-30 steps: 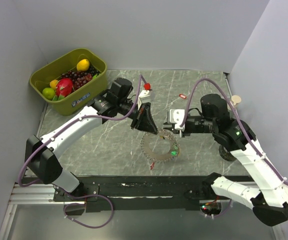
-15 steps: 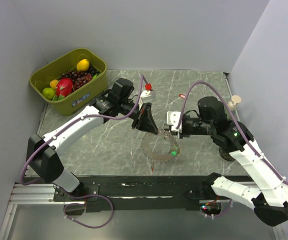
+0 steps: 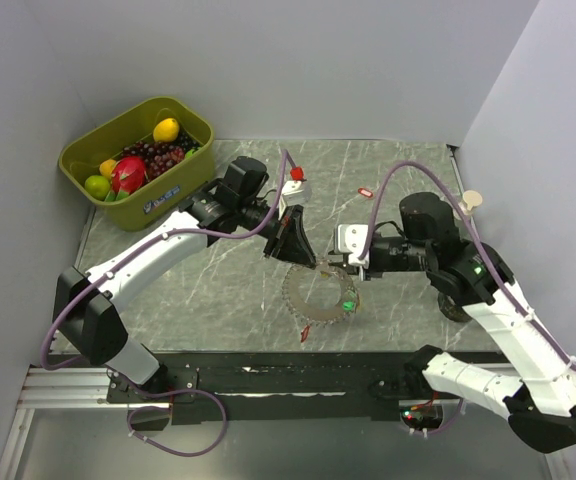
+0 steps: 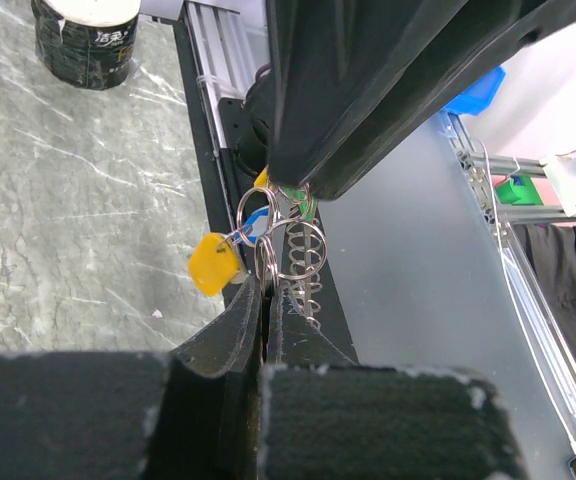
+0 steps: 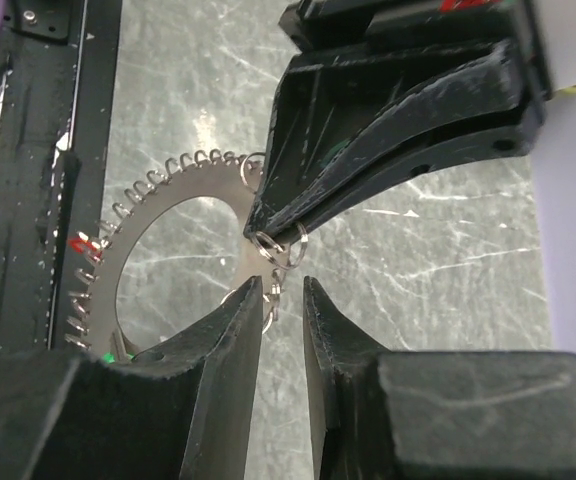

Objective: Remove the keys from the keyring

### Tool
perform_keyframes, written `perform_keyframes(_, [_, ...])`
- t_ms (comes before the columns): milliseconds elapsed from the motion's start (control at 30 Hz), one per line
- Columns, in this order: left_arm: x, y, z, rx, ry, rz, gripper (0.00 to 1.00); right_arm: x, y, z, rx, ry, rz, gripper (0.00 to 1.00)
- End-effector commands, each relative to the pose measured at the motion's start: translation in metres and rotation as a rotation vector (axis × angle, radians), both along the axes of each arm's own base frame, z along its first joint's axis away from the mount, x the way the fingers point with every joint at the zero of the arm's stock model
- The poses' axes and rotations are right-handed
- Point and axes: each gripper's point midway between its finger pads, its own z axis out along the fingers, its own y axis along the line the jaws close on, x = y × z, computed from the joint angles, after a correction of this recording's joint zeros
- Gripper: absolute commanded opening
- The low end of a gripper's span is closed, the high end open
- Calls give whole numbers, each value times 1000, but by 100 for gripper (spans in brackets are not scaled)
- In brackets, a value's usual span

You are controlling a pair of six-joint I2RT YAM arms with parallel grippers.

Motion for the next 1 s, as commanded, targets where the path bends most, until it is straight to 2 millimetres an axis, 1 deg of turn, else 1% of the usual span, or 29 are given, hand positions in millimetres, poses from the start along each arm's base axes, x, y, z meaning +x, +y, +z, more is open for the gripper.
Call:
perform_keyframes(0, [0,-3,20,-61,-39,-23,2,2,3,-6,-2,-14,-1,31])
perform_keyframes(233, [1,-4,19,-59,-36,-23,2,15,4,-9,-1,-38,-47,29])
perform_keyframes(533, [2,-4,18,-58,-35,-23,2,11,8,0,21,-24,-32,29])
perform_keyframes(667, [1,-3,19,-60,-38,-23,2,14,6,-8,-7,-27,-41,28])
perform_keyframes(800, [1,-3,19,-61,-41,-20,3,21,3,-23,-38,-37,-66,27])
perform_keyframes(900, [2,-3,18,-59,-38,-18,3,26,3,-20,-28,-55,-86,20])
perform_keyframes(967, [1,-3,18,-59,-35,-22,3,27,3,-19,-31,-58,-89,20])
